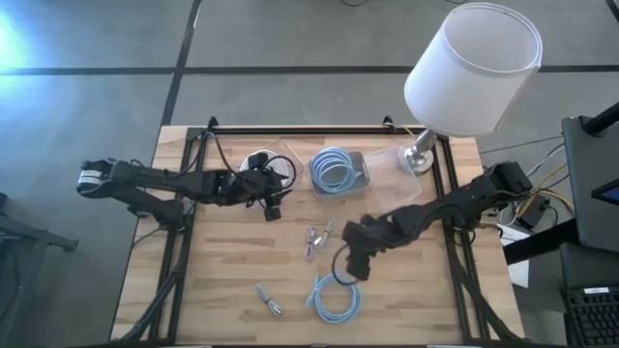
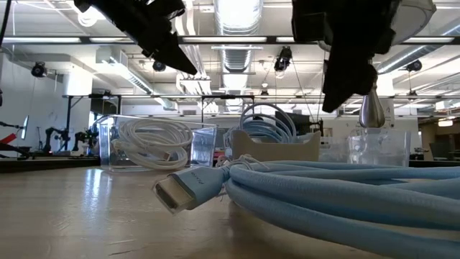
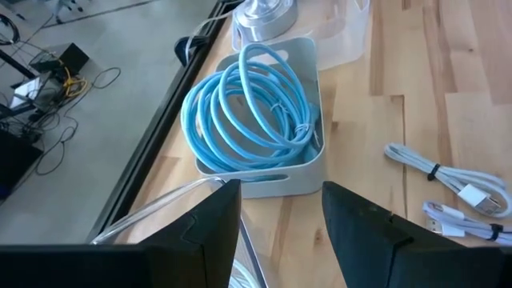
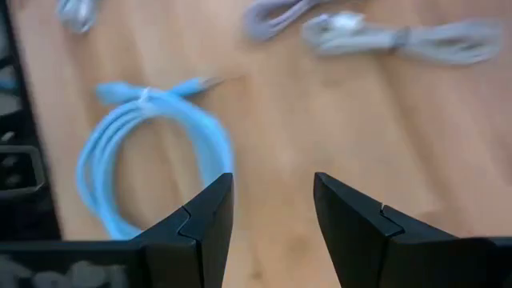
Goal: Pick & Place USB Port
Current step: Put the blue HDMI cable into the gray bin
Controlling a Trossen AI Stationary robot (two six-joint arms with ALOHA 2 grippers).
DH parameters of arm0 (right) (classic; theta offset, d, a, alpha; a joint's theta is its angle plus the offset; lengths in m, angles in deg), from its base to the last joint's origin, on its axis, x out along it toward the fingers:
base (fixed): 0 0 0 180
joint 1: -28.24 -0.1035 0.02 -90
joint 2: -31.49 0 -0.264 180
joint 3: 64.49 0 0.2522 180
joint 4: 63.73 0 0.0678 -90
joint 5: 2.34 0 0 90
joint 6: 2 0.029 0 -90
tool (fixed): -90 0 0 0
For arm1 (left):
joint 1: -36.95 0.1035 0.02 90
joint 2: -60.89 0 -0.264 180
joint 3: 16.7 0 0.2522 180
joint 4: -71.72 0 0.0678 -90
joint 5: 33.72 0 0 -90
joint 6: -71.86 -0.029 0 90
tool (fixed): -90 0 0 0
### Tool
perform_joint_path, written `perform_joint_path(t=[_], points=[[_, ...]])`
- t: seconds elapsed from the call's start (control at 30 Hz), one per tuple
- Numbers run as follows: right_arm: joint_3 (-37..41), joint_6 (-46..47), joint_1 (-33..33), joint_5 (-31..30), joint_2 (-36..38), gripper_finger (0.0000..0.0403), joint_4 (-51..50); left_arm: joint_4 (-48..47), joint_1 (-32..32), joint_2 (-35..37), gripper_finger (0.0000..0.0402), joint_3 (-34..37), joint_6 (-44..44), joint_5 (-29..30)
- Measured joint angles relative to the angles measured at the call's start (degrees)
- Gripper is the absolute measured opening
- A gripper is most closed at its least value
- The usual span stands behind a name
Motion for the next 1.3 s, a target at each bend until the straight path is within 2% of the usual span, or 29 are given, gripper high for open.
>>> perform_joint_path(t=[0.13, 0.4, 0.6, 0.97, 1.3], points=[[3.4, 0.2, -1.6, 0.6, 0.0, 0.0169, 8.8, 0.0, 0.0, 0.0, 0.0181, 0.0, 1.5, 0.0], [9.3, 1.7, -2.3, 0.7, -0.2, 0.0169, 13.3, 0.0, 0.0, 0.0, 0.0181, 0.0, 2.2, 0.0], [11.9, -1.5, -3.2, 3.3, -4.8, 0.0169, 26.1, 0.4, 0.0, 0.0, 0.0181, 0.0, 2.9, -0.5], [9.0, -4.9, -4.0, 3.6, -11.2, 0.0169, 26.5, 0.9, 0.0, 0.0, 0.0181, 0.0, 3.6, -6.0], [6.1, -7.3, -4.2, 3.3, -16.8, 0.0155, 26.5, -0.3, -0.1, 0.0, 0.0181, 0.0, 3.4, -6.2]])
